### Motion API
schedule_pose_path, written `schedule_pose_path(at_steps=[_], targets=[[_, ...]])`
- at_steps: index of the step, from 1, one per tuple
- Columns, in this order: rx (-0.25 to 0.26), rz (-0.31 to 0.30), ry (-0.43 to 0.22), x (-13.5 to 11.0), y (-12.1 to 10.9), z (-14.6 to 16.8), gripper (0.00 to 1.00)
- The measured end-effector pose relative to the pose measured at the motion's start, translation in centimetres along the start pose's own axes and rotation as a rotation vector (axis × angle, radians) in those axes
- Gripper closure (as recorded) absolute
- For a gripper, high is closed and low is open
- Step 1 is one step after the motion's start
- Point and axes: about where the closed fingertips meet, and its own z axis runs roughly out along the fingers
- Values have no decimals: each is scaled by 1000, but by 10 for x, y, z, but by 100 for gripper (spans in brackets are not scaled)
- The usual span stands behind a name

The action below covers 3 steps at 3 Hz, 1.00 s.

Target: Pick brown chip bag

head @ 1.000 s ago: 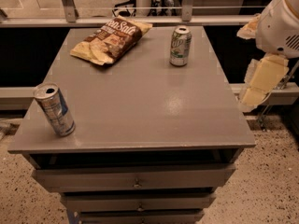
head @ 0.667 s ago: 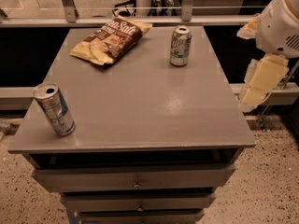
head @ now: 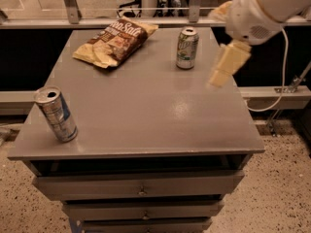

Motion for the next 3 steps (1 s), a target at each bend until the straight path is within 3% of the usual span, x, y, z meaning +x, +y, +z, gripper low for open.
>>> schedule_pose_path(at_steps=[2, 3], targets=[[32, -71, -176, -83, -55, 69, 0], [63, -81, -297, -130, -92, 125, 0]])
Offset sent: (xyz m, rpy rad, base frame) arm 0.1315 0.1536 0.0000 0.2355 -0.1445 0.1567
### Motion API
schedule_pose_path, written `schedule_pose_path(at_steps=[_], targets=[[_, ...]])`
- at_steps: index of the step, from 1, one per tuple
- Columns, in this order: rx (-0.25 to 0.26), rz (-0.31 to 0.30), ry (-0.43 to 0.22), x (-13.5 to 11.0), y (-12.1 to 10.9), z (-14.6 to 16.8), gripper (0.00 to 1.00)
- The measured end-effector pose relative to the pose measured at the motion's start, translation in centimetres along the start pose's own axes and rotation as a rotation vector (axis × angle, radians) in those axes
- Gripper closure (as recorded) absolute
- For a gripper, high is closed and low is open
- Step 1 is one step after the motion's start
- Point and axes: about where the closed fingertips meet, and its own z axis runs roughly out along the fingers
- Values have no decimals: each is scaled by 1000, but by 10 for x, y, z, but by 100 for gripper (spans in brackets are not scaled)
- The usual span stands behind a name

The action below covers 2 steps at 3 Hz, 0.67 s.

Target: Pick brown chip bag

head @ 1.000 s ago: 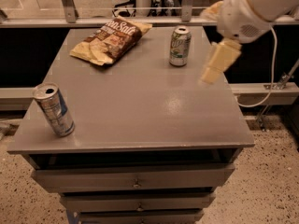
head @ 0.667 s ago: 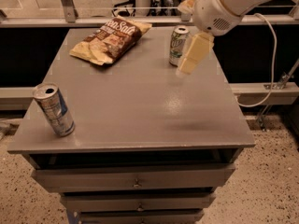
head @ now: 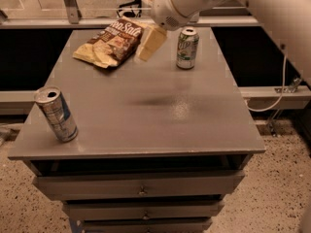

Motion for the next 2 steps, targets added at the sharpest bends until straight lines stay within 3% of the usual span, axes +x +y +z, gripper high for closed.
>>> schedule_pose_path(at_steps=[1, 2], targets=[[8, 13, -66, -4, -21, 41, 0], [-3, 43, -90, 1, -40, 82, 0]])
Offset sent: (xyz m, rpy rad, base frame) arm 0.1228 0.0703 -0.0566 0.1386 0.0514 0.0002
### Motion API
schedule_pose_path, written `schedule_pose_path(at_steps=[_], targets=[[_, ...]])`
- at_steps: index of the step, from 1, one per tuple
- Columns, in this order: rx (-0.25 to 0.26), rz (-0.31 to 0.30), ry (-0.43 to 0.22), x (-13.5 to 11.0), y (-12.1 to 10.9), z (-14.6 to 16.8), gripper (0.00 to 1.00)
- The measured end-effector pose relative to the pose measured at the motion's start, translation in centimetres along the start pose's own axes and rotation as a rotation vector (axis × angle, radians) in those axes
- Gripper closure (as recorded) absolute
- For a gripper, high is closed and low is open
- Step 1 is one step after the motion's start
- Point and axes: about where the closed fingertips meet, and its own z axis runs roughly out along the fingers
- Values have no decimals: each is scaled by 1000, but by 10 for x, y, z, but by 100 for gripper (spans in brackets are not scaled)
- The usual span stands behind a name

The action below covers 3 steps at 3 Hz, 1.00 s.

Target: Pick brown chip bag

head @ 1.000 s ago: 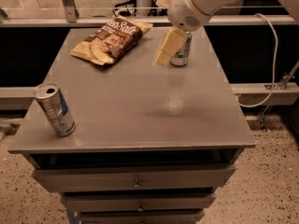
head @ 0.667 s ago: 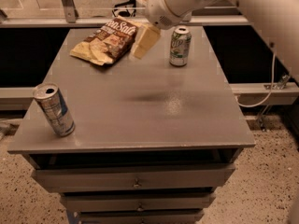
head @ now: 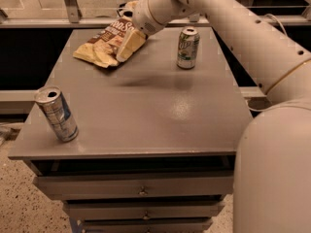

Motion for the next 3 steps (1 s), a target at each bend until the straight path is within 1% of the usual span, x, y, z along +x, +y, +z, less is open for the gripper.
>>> schedule_pose_path(at_steps=[1, 2, 3], targets=[[-15, 39, 0, 14, -13, 36, 0], [-32, 74, 13, 29, -18, 62, 0], [-59, 101, 20, 38, -15, 84, 15]])
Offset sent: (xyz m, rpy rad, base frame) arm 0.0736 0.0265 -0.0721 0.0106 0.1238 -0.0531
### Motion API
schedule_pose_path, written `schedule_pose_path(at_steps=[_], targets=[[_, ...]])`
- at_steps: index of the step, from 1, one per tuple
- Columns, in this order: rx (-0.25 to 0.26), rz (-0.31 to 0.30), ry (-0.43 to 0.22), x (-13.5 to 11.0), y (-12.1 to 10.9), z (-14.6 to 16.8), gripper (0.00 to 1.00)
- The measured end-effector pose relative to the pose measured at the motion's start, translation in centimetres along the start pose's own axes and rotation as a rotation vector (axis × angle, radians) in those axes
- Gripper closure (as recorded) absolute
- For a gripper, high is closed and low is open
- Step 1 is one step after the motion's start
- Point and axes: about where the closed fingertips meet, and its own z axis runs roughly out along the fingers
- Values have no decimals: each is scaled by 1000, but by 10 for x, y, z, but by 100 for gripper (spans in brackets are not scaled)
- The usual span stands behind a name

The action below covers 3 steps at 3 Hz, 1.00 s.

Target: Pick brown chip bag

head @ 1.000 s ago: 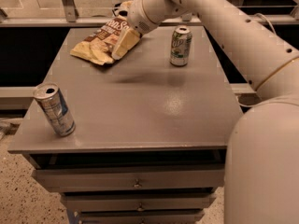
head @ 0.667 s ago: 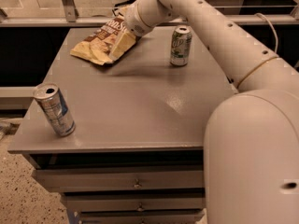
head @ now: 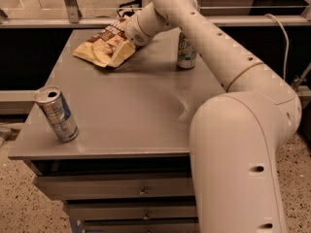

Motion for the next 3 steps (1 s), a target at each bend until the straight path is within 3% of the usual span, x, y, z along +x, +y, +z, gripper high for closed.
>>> schedule_pose_path(at_steps=[2, 3], targets=[[-37, 18, 15, 3, 6, 17, 62], [-19, 0, -29, -16, 2, -5, 93]])
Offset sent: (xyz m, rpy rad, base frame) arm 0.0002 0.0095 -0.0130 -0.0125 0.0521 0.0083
